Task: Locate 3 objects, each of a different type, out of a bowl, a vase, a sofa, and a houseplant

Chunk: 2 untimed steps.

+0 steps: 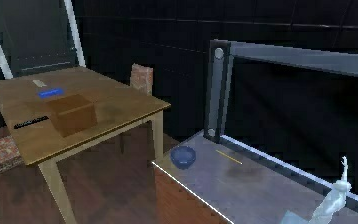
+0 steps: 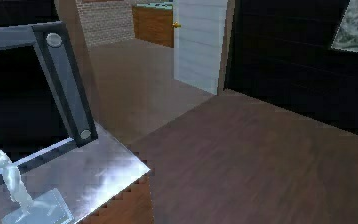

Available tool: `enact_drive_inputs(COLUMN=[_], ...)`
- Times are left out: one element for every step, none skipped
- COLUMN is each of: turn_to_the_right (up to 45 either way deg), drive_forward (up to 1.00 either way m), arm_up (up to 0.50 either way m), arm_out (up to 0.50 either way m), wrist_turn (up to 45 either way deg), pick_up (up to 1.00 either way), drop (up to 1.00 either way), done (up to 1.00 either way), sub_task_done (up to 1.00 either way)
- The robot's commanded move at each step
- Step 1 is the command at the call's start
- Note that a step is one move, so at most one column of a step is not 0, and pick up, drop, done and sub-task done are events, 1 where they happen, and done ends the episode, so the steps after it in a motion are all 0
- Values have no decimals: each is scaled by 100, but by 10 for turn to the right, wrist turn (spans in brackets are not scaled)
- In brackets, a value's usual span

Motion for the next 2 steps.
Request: enact_drive_inputs(turn_to_the_right=[-450,-450], drive_forward=[0,0], arm_up=[0,0], arm_out=[0,0], wrist_turn=[0,0], pick_up=[0,0], drop=[0,0], done=[0,0], sub_task_done=[0,0])
